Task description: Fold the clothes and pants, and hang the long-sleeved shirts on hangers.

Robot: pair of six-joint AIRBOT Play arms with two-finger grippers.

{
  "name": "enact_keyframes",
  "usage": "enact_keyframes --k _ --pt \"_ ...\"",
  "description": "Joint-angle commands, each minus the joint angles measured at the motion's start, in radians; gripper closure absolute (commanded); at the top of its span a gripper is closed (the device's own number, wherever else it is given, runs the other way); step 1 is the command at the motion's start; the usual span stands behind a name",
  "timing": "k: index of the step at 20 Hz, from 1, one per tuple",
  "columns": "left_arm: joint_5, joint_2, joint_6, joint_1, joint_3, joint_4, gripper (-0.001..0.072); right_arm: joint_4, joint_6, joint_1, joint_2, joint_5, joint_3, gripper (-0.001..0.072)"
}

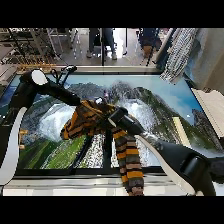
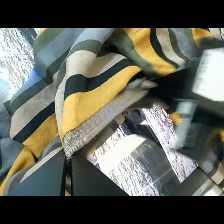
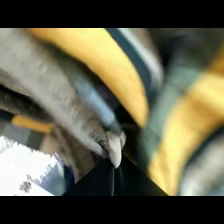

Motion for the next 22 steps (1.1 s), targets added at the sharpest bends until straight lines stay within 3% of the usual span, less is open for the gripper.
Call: enact_keyframes --k 1,3,4,6,8,10,15,16,17,18,22 --pt "-0.014 0.029 -0.001 0.001 0.005 -0.001 0.0697 -0.033 -0.091 0.002 0.155 0.346 0.129 0.069" --pt "-0.023 0.087 -0.019 -0.001 0.042 -0.01 0.0697 -0.032 -0.091 -0.002 0.269 0.517 0.27 0.0693" --pt "-0.023 0.119 -0.023 -0.001 0.074 -0.049 0.0698 -0.018 -0.09 -0.006 0.316 0.532 0.348 0.0692" --pt "-0.009 0.185 -0.023 0.004 0.155 -0.162 0.0698 0.023 -0.089 -0.022 0.373 0.441 0.464 0.0692" --pt "0.064 0.253 -0.026 0.004 0.168 -0.194 0.0699 0.065 -0.083 -0.048 0.402 0.254 0.475 0.0691" --pt "0.076 0.259 -0.131 0.004 0.151 -0.135 0.0699 0.17 -0.063 -0.086 0.382 0.145 0.418 0.0691" --pt "0.112 0.238 -0.142 0.025 -0.154 -0.122 0.0695 0.353 -0.056 -0.116 0.239 0.042 0.237 0.069" --pt "0.097 0.235 -0.132 0.045 -0.199 -0.118 0.0538 0.397 -0.057 -0.114 0.204 0.022 0.224 0.069" --pt "0.075 0.235 -0.132 0.074 -0.233 -0.098 0.0242 0.425 -0.057 -0.11 0.169 0.012 0.219 0.069" --pt "0.043 0.237 -0.135 0.118 -0.259 -0.061 0.0162 0.436 -0.057 -0.108 0.14 0.011 0.217 0.069" --pt "-0.076 0.244 -0.203 0.453 -0.328 0.239 0.0174 0.439 -0.082 -0.085 0.068 0.014 0.217 0.069"
